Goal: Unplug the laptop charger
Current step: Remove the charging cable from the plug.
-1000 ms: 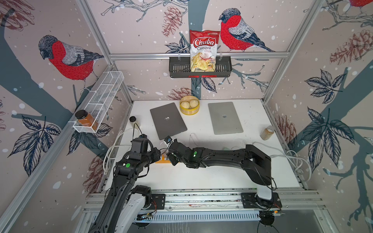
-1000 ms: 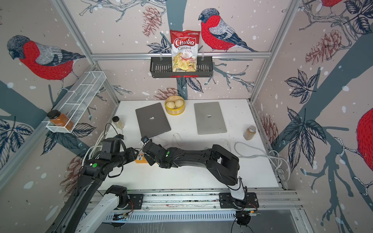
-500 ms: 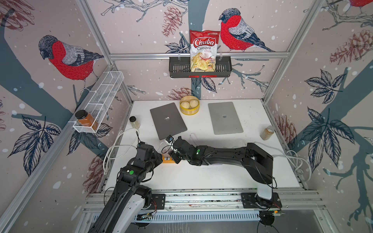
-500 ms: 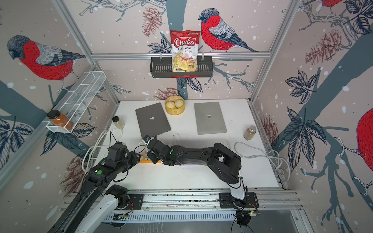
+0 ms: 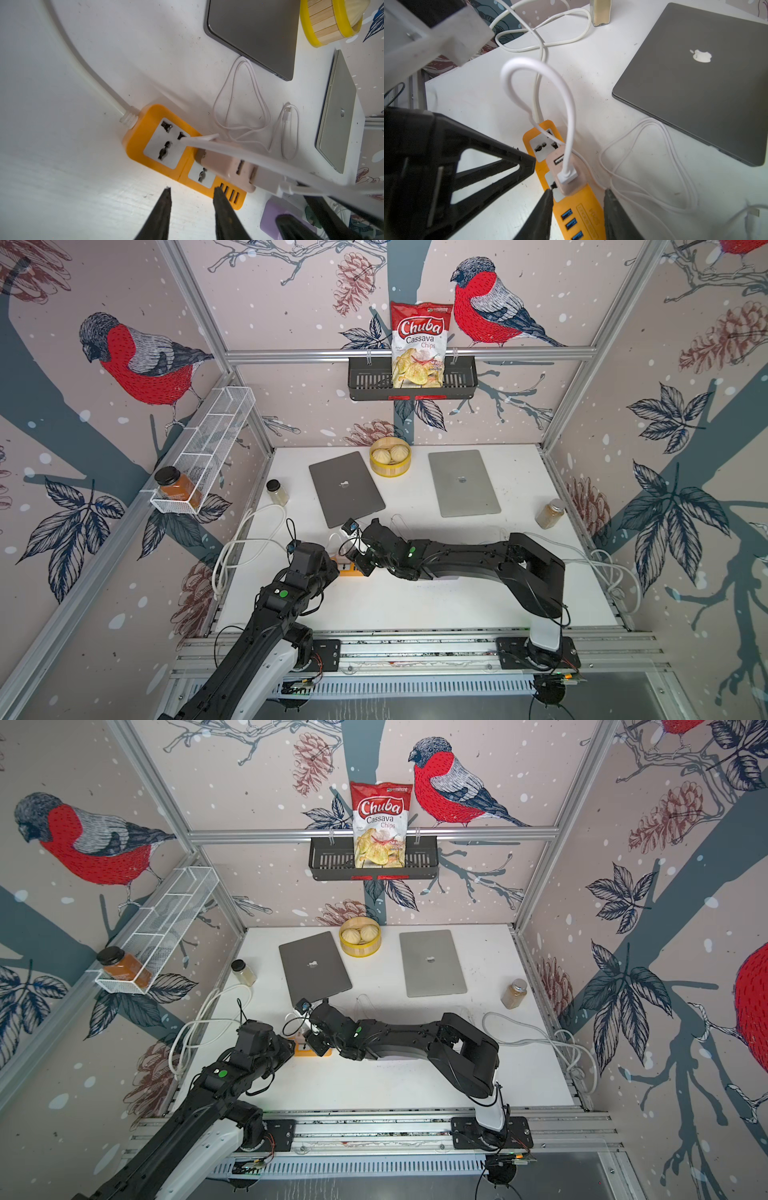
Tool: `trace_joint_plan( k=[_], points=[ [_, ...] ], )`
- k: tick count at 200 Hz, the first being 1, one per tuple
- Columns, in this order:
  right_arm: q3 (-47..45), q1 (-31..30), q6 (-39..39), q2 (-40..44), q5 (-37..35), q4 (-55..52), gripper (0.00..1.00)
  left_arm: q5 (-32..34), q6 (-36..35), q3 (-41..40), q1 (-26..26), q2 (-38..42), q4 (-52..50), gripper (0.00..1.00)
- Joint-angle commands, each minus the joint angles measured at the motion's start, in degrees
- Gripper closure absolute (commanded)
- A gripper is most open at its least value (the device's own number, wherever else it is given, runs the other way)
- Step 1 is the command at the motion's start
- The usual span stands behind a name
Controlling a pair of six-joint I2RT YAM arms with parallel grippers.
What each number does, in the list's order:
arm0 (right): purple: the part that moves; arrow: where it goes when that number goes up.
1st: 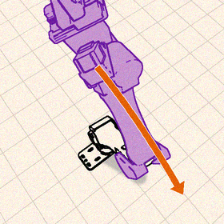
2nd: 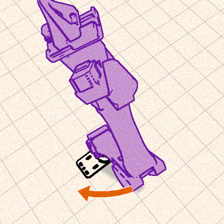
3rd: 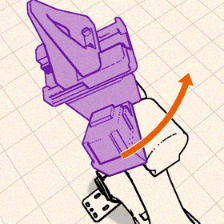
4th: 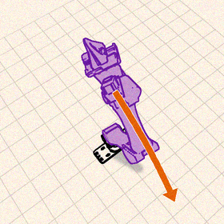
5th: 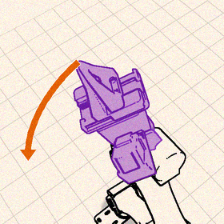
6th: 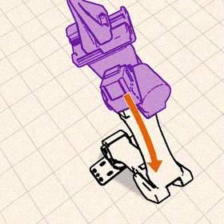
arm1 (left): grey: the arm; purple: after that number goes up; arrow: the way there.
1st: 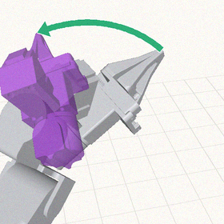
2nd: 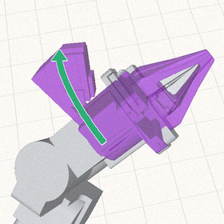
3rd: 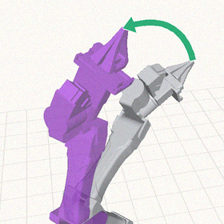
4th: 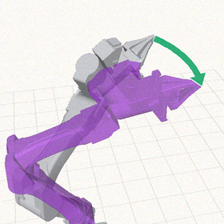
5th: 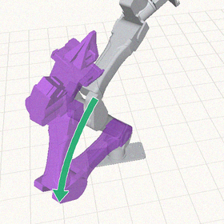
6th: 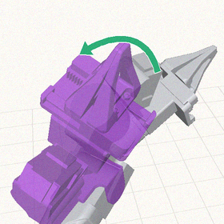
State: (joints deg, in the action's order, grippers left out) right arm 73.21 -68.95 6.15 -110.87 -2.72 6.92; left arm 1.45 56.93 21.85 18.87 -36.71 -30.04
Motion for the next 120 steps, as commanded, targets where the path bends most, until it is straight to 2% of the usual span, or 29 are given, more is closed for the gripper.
trace_joint_plan(
  k=[1,120],
  points=[
    [0.0,-0.2,-1.1,-0.1,1.5,2.2,0.61,0.1,0.4,-0.3,0.0,1.1,5.1,0.64],
    [1.7,0.0,-3.2,-2.6,3.4,2.8,0.61,1.6,-1.0,-1.3,0.0,-1.3,9.1,0.64]
  ],
)
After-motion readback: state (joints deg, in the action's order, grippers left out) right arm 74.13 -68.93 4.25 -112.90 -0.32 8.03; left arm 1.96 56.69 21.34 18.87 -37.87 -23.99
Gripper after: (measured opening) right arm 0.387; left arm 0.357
